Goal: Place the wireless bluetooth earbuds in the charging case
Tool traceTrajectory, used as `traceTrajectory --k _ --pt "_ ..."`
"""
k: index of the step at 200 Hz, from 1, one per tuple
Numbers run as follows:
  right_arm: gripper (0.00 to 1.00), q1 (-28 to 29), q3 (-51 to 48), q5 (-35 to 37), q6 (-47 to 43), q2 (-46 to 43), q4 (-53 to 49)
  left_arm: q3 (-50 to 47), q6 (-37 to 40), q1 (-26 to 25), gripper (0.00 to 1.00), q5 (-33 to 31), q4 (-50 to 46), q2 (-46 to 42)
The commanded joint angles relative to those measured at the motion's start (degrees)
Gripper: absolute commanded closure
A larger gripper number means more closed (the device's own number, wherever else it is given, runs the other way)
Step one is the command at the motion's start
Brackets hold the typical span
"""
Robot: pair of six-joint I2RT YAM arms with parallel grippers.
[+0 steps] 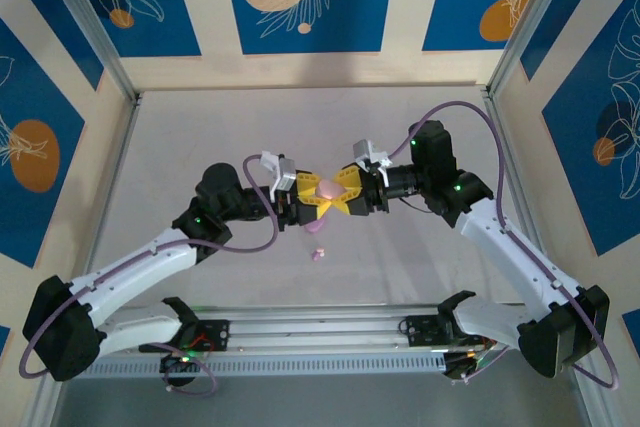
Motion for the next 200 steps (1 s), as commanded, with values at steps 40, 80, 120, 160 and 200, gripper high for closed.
traceTrajectory --k 40,80,120,160,200 --pt "0.61 -0.1 0.3 0.5 -0.4 -0.7 0.6 1.4 1.0 -0.3 0.77 0.0 0.1 -1.1" --pt "0.52 -1.6 -0.7 1.5 -0.7 -1.4 -1.6 0.4 1.3 -0.3 0.80 -1.1 1.3 -2.4" --pt "0.50 -2.2 -0.4 2.3 -1.5 -1.7 -3.8 0.4 0.8 -0.3 0.81 -0.9 1.7 -2.1" --pt "0.48 -3.4 -1.1 2.4 -1.4 -2.7 -4.6 0.5 0.9 -0.3 0.81 -1.0 1.5 -2.3" --pt "0.47 -3.7 -1.3 0.8 0.2 -2.6 -3.0 0.9 0.6 -0.3 0.81 -0.6 1.6 -1.8"
